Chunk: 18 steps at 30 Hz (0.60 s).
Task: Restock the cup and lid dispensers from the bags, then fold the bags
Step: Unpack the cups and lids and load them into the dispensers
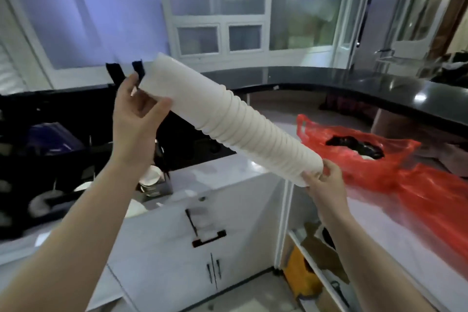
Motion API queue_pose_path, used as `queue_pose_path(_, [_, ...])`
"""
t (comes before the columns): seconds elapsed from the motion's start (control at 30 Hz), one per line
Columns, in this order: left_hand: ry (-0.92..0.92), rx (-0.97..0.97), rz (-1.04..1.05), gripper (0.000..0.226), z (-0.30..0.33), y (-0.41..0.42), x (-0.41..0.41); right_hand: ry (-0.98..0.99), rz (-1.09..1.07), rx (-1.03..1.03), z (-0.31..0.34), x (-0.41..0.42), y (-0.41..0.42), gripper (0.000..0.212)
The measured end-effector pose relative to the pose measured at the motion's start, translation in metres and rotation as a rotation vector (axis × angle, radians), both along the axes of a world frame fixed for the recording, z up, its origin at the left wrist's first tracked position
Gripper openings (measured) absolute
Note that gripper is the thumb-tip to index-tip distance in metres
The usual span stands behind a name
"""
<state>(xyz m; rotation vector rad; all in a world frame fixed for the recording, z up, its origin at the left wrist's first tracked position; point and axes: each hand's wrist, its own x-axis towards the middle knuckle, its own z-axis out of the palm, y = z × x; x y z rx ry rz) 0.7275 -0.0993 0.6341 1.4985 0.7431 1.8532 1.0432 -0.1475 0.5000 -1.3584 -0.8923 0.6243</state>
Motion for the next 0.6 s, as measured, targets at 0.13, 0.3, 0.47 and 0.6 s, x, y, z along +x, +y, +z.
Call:
queue_pose_path(0.13, [-0.059,0.018,-0.038,0.06,0.033,0.001,-0.036,0.066,0.137,0.041,0.025,-0.051,0.051,0.044])
queue_pose_path(0.3, [-0.019,0.076,0.008,0.049,0.072,0.025,-0.07,0.113,0.352,0.098,0.061,-0.108,0.13,0.048])
queue_pose_path(0.47, [0.038,0.141,0.07,0.041,0.11,0.054,-0.087,0.034,0.535,0.152,0.096,-0.147,0.214,0.041])
queue_pose_path(0.6, [0.118,0.248,0.117,0.037,0.134,0.081,-0.095,0.026,0.6,0.152,0.12,-0.183,0.277,0.037])
